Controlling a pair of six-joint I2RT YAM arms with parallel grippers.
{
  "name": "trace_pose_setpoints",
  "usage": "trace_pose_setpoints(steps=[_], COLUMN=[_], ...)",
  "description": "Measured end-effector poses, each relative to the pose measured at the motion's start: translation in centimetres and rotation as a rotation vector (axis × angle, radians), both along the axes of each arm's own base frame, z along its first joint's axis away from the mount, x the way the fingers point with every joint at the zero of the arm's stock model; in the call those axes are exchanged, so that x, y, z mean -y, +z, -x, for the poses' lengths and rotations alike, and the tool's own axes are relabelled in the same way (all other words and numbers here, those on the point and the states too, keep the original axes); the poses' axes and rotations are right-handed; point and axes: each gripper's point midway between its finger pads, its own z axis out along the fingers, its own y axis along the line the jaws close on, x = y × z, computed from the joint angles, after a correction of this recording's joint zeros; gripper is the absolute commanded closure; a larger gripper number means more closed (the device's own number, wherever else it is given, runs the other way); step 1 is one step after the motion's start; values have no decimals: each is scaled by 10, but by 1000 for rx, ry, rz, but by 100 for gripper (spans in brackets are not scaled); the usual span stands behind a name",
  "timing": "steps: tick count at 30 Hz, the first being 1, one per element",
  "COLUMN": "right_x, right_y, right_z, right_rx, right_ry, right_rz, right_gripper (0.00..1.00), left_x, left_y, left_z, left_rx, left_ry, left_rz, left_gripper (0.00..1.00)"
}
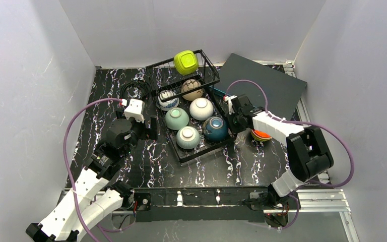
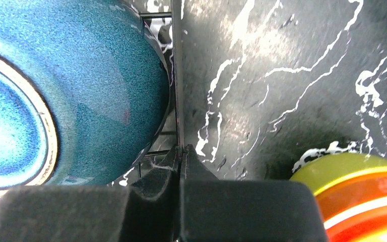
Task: Unload the bowls from the dish rack
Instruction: Adjust the dish rack at the center of the board.
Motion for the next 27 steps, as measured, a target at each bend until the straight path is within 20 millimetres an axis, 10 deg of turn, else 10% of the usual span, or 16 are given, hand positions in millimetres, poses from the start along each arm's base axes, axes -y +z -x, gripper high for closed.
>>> trace_pose_setpoints(steps=[27], right_x=[6], right_y=[3], right_z=[92], right_rx=[-82], right_ry=[-139], right_rz=[25], right_gripper=[90], left_x=[-1], left_y=[3], left_z=[1], left_rx=[9], left_ry=[1], left_rz=[8], left_gripper=[2])
